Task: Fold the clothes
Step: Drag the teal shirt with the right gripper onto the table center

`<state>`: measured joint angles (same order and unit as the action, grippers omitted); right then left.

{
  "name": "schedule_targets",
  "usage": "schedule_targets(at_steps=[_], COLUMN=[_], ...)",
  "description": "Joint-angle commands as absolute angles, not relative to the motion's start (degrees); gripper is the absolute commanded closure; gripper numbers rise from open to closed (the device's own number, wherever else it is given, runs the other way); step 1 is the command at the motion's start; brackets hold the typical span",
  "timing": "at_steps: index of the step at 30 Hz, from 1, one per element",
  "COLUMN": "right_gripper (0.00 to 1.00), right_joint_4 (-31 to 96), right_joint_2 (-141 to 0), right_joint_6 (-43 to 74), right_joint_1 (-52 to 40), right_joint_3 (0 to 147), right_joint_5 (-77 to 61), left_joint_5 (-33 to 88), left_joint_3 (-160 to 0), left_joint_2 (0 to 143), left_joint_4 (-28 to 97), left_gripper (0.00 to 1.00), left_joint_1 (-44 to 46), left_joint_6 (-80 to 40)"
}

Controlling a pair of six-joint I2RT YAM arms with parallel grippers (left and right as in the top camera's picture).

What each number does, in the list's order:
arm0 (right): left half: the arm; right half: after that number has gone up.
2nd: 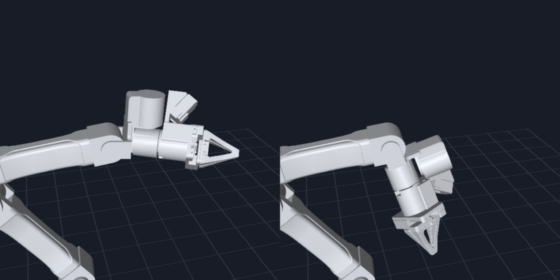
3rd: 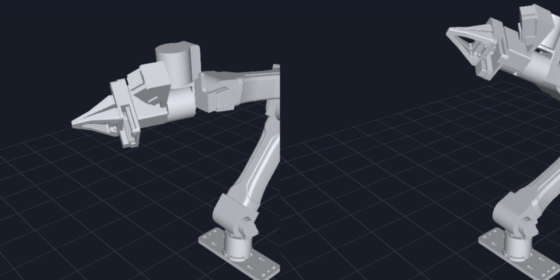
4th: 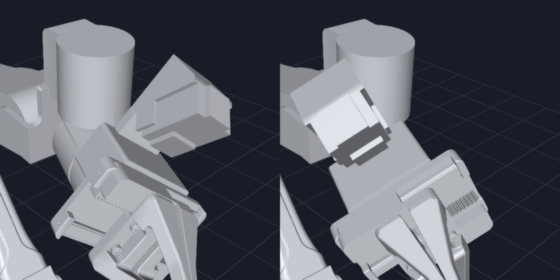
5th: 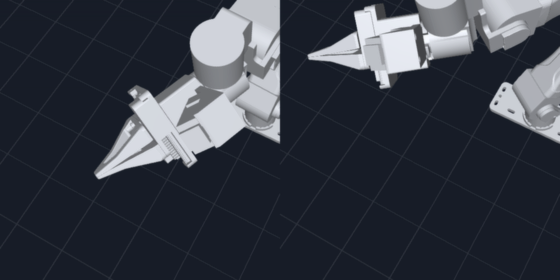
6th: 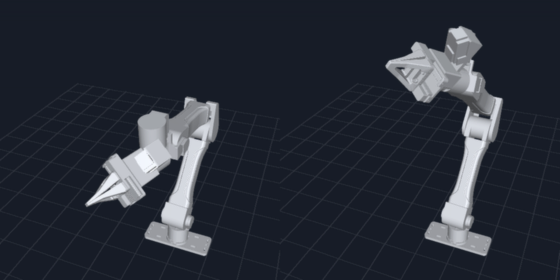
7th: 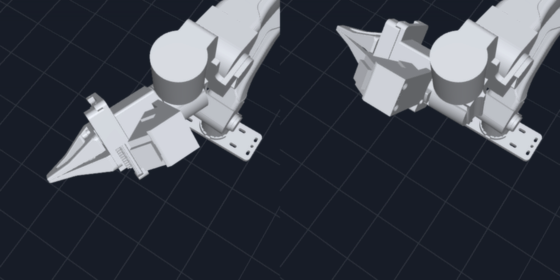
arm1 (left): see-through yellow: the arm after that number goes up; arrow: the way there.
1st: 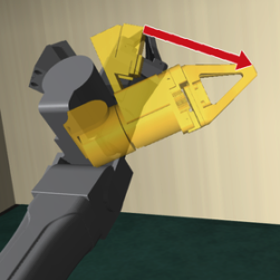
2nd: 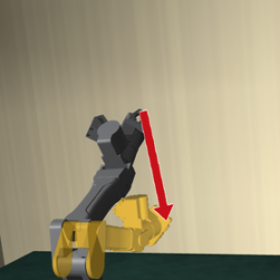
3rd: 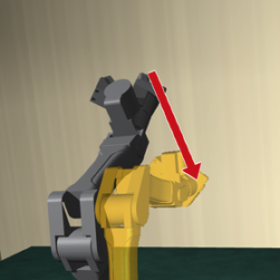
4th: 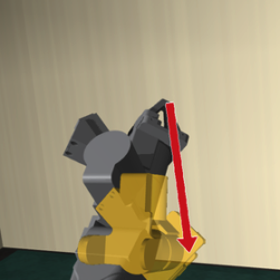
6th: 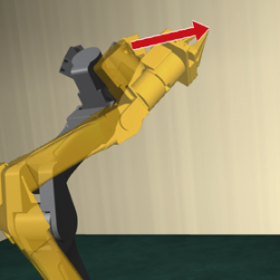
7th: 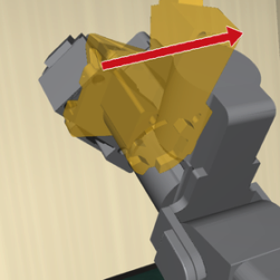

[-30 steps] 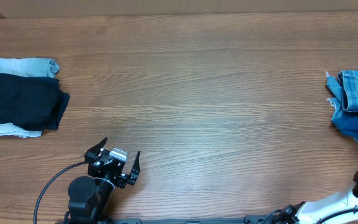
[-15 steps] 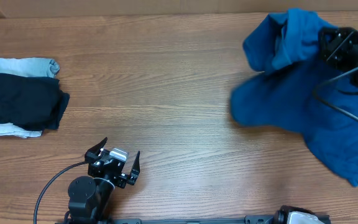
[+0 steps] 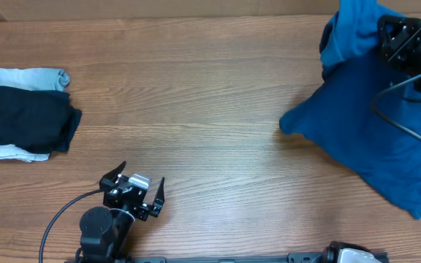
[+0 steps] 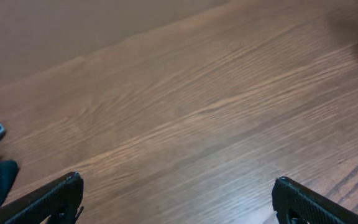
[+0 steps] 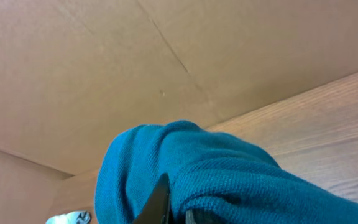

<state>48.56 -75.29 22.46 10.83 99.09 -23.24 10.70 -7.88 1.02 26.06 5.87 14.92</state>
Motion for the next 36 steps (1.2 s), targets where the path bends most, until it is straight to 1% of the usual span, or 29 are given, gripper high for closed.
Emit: schedule_targets(at_steps=[1,2,3,5,6,9,11,12,15,18,20,23,24,25,26,28,30,32,36], right_gripper=[0.96,0.96,0.96,0.96,0.96,0.96,0.96,0.96,0.96,0.96,0.96,0.96,0.96,0.96,0.96,0.96,0.96,0.96,0.96], right_joint_4=[48.8,49.3,49.7,49.8,49.1,44.7,42.7,43.1,46.2,48.5,43.5,30.2,22.1,12.8,9.6,10.2,14.0,17.8,24.3], right_joint_2=[-74.3,-74.3,-74.3,-74.3,-74.3,-74.3,-74.3,-74.3,-74.3,-74.3,-74.9,-76.4,-77.5,-79.1,-80.0,-80.7,-80.6,-80.6,-80.6], right_joint_6=[22.6,22.6,22.6,23.0,24.6,27.7,28.0,28.0,27.9,27.9,28.4,33.4,35.9,41.7,43.2,43.3,39.7,35.7,29.8], right_joint_1=[10.5,10.5,10.5,10.5,10.5,10.5,10.5,10.5,10.5,10.4,8.6,4.9,3.5,2.6,2.6,2.9,4.3,6.4,9.1], right_joint_3=[100.1,100.1,100.1,100.1,100.1,100.1,100.1,100.1,100.1,100.1,100.1,100.1,100.1,100.1,100.1,100.1,100.1,100.3,100.8], right_joint_5=[-24.8,-24.8,-24.8,-25.9,-26.7,-29.3,-33.2,-33.9,-37.3,-37.6,-37.6,-37.6,-36.8,-34.6,-32.5,-25.5,-17.5,-12.4,3.0], left_joint_5=[19.4,21.9,25.9,26.4,26.4,26.4,26.7,28.3,39.9,44.4,49.8,53.9,54.0,54.0,54.1,54.1,54.1,54.0,54.0], left_joint_3=[-7.5,-7.5,-7.5,-9.0,-10.4,-17.7,-26.4,-31.4,-45.5,-53.7,-56.4,-59.5,-60.2,-60.3,-60.3,-60.3,-60.3,-60.3,-60.3], left_joint_2=[0.7,0.8,0.8,0.8,0.9,5.6,14.6,20.0,36.7,48.9,54.7,60.4,61.6,62.0,62.0,62.0,62.0,62.0,62.0], left_joint_4=[25.3,23.9,20.8,14.7,13.3,11.3,10.3,10.5,10.6,8.6,7.7,8.0,9.0,10.3,11.1,13.1,16.1,18.1,18.2], left_gripper=[0.0,0.0,0.0,0.0,0.0,0.0,0.0,0.0,0.0,0.0,0.0,0.0,0.0,0.0,0.0,0.0,0.0,0.0,0.0], left_joint_1=[5.6,5.6,5.6,5.6,5.6,5.6,5.7,5.7,5.7,5.7,5.7,5.7,5.7,5.7,5.7,5.7,5.7,5.7,5.7], left_joint_6=[13.5,13.1,10.2,-5.8,-9.0,-9.3,-9.3,-9.3,-9.2,-11.0,-11.2,-11.2,-11.2,-11.2,-11.2,-11.2,-11.1,-10.2,-10.3])
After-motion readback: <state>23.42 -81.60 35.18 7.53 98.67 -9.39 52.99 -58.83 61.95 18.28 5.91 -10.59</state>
